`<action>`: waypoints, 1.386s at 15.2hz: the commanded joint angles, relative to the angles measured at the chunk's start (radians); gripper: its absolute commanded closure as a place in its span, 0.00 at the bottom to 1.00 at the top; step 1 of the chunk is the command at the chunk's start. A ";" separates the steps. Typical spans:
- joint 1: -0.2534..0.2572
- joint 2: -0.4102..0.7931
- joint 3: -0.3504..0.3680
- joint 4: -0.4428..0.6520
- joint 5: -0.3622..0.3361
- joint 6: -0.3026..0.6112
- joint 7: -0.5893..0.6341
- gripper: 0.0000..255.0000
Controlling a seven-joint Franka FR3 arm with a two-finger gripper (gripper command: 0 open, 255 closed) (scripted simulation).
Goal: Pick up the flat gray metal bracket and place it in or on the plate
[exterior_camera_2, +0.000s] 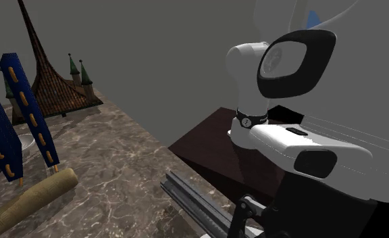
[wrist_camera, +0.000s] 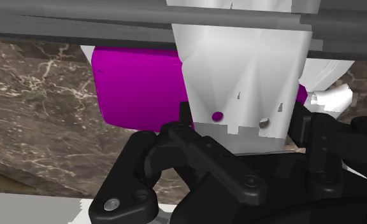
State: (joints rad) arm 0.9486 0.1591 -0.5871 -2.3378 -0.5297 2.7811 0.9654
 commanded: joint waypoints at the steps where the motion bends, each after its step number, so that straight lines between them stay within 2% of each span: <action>1: 0.003 -0.024 0.000 0.003 -0.002 -0.026 -0.006 1.00; 8: 0.012 -0.099 0.002 0.021 -0.002 -0.114 -0.030 1.00; 9: 0.008 -0.091 0.006 0.056 0.032 -0.137 -0.066 1.00; 21: -0.010 0.050 0.006 0.024 0.041 0.027 -0.027 1.00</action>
State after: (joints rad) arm 0.9379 0.1923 -0.5832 -2.3043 -0.4885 2.7996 0.9333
